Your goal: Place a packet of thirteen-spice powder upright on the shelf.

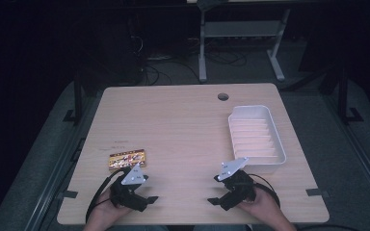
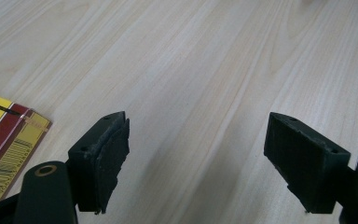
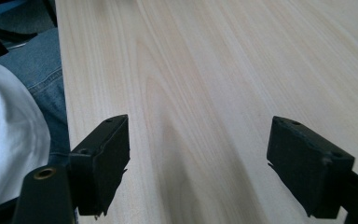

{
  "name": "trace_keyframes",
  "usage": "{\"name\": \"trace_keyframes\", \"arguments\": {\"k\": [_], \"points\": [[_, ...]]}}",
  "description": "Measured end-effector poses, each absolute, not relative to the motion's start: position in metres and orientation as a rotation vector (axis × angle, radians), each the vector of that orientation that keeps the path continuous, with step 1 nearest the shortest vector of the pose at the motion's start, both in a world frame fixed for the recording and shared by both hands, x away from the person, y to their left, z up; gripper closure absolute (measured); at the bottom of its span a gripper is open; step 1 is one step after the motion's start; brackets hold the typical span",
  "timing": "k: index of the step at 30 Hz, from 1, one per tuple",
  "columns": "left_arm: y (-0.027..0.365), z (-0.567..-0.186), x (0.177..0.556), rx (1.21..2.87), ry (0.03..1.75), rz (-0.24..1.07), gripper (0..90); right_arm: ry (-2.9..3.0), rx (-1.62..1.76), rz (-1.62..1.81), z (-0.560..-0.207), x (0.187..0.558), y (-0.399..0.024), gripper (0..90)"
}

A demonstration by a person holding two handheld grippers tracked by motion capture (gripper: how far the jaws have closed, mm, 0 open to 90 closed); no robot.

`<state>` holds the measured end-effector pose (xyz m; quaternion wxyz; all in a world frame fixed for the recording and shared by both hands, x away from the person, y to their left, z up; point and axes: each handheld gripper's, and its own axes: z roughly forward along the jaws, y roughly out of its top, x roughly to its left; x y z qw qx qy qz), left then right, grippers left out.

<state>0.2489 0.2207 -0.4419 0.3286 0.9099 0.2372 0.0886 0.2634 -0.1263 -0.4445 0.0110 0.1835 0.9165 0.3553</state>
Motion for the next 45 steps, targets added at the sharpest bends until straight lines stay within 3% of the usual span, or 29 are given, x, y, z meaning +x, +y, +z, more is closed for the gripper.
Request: {"name": "trace_keyframes", "arguments": {"k": [24,45], "points": [[0.232,-0.430,0.259,2.400,0.572,0.233,21.2,2.865,0.571,1.113,-0.443,0.262,-0.125,20.2],[0.274,-0.406,0.301,2.418,0.581,0.251,18.5,2.881,0.571,1.111,-0.444,0.263,-0.124,20.1]]}}
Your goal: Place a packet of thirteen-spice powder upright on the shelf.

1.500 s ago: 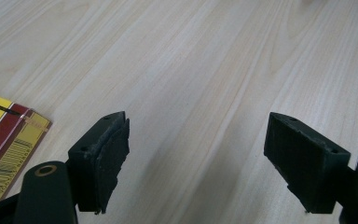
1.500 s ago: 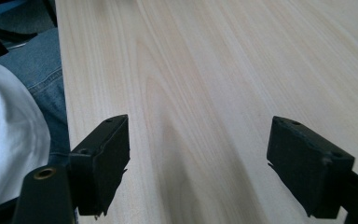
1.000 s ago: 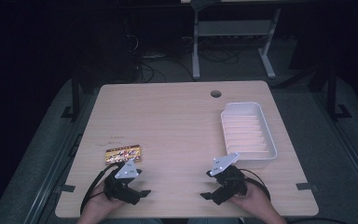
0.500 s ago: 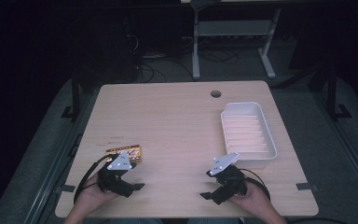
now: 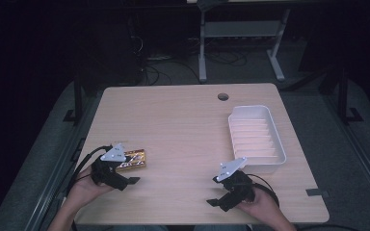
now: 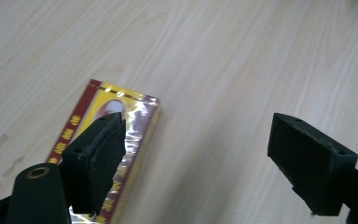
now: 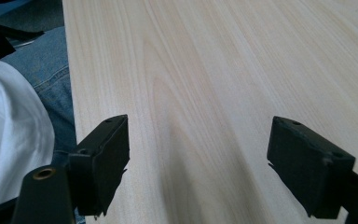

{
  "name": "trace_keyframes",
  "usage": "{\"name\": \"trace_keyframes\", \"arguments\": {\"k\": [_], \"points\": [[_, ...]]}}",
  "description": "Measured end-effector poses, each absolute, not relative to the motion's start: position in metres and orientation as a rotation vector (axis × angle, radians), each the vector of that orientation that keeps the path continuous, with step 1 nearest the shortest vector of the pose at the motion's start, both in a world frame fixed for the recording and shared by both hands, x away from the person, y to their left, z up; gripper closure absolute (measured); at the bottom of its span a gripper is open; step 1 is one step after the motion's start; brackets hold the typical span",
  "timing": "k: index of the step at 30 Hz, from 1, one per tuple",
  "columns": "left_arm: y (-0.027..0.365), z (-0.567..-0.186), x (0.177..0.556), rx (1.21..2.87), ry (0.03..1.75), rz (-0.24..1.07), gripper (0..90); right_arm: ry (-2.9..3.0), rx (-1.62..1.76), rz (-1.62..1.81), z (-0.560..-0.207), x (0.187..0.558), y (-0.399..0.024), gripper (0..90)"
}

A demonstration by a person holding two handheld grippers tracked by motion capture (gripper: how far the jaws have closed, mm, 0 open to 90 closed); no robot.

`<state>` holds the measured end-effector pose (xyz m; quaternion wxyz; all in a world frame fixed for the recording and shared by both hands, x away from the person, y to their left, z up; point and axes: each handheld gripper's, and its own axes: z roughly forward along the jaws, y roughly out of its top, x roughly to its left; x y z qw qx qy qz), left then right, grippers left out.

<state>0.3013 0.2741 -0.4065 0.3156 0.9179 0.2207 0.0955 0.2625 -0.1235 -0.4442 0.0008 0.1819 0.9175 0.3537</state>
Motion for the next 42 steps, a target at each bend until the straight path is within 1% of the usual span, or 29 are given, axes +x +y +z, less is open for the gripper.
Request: {"name": "trace_keyframes", "arguments": {"k": [4,14,18,23,25,34,42], "points": [[0.280,-0.409,0.308,2.431,0.565,0.251,19.9,2.881,0.575,1.112,-0.444,0.262,-0.124,20.1],[0.293,-0.415,0.327,2.435,0.608,0.263,17.6,2.879,0.582,1.114,-0.446,0.263,-0.123,20.0],[0.298,-0.416,0.336,2.426,0.619,0.220,17.5,2.884,0.577,1.111,-0.446,0.264,-0.122,20.0],[0.301,-0.419,0.343,2.448,0.634,0.228,17.5,2.893,0.574,1.102,-0.448,0.264,-0.120,20.1],[0.303,-0.421,0.347,2.448,0.649,0.206,17.5,2.897,0.571,1.101,-0.448,0.263,-0.120,20.2],[0.310,-0.430,0.356,2.459,0.684,0.220,17.4,2.902,0.563,1.097,-0.449,0.263,-0.119,20.3],[0.311,-0.436,0.361,2.478,0.706,0.188,17.5,2.915,0.555,1.087,-0.450,0.263,-0.117,20.4]]}}
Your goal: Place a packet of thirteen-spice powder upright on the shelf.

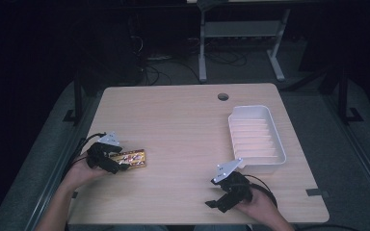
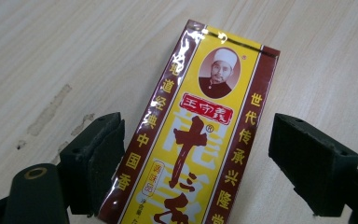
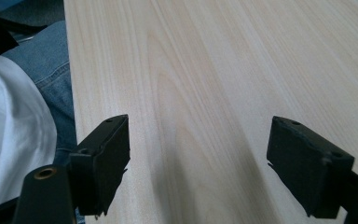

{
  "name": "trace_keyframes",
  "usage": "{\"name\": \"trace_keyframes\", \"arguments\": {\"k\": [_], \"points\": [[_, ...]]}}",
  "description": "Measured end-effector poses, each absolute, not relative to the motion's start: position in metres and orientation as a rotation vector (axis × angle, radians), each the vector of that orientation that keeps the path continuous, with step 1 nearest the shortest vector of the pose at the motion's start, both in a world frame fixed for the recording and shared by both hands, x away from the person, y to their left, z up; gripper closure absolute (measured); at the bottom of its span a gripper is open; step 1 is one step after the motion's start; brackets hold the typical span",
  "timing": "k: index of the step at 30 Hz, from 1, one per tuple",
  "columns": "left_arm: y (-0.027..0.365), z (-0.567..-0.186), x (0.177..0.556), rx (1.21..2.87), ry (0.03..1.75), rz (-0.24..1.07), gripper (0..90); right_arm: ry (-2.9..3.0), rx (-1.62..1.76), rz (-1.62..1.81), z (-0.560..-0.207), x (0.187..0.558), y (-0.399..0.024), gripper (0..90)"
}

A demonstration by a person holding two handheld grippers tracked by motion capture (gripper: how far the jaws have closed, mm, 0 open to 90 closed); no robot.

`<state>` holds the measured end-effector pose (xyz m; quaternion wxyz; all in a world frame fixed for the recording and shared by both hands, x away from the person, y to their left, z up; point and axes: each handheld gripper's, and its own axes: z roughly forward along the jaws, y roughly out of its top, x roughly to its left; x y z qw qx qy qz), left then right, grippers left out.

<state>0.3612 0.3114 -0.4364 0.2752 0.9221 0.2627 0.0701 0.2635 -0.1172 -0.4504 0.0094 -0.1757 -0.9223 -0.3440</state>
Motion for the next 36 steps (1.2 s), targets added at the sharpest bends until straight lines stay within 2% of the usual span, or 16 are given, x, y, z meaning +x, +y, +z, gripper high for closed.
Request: {"name": "trace_keyframes", "arguments": {"k": [8,17,24,36], "points": [[0.3105,-0.4410,0.3634,2.506,0.710,0.181,17.5,-2.879,-0.546,-1.078,-0.4499,0.2631,-0.1173,20.8],[0.3094,-0.4412,0.3621,2.530,0.688,0.190,21.6,-2.878,-0.544,-1.076,-0.4501,0.2633,-0.1173,20.8],[0.3076,-0.4411,0.3584,2.559,0.664,0.191,28.4,-2.877,-0.545,-1.075,-0.4503,0.2633,-0.1170,20.8],[0.3051,-0.4392,0.3539,2.582,0.675,0.207,32.4,-2.878,-0.541,-1.087,-0.4479,0.2636,-0.1149,21.5]]}}
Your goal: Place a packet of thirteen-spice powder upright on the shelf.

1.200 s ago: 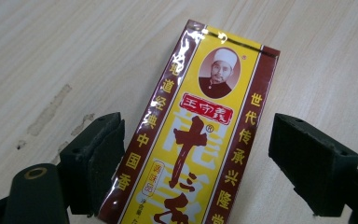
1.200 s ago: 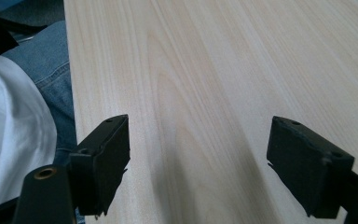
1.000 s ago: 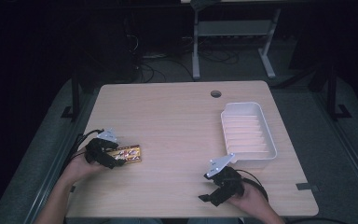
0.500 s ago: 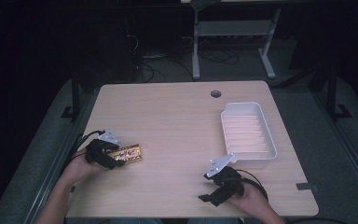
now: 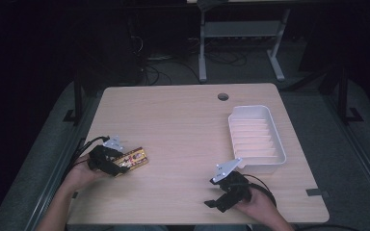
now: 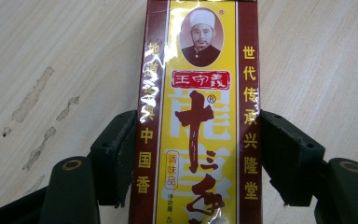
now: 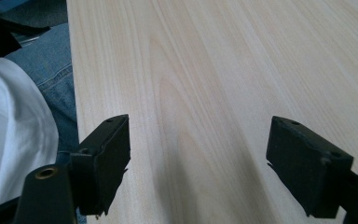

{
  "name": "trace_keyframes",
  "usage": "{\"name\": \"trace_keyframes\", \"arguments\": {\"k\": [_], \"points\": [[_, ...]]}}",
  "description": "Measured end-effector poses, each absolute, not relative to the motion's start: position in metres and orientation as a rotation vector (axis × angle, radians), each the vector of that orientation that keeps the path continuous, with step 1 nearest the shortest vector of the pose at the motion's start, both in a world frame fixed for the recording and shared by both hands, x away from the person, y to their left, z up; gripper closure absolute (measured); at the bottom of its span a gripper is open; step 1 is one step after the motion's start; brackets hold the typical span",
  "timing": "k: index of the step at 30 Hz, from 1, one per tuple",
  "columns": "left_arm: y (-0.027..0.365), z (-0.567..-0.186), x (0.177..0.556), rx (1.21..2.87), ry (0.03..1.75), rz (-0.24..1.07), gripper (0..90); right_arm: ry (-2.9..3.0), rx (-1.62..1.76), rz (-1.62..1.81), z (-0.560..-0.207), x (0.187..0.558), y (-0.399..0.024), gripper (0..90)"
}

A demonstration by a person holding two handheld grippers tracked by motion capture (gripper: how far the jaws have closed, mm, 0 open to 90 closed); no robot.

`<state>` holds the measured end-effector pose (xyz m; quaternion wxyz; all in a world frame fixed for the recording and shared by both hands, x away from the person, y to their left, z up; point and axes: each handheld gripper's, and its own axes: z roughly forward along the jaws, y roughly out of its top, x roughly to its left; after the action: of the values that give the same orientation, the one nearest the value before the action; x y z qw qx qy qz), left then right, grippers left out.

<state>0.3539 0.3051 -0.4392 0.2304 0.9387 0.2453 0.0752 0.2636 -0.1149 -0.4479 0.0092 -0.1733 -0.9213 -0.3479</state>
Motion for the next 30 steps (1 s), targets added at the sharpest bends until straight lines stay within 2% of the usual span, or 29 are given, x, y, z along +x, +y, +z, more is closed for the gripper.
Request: {"name": "trace_keyframes", "arguments": {"k": [13,30], "points": [[0.303,-0.423,0.340,2.527,0.654,0.253,32.7,-2.870,-0.562,-1.131,-0.441,0.263,-0.110,20.8],[0.268,-0.403,0.310,2.472,0.547,0.308,32.6,-2.776,-0.636,-1.221,-0.432,0.264,-0.110,14.5]]}}
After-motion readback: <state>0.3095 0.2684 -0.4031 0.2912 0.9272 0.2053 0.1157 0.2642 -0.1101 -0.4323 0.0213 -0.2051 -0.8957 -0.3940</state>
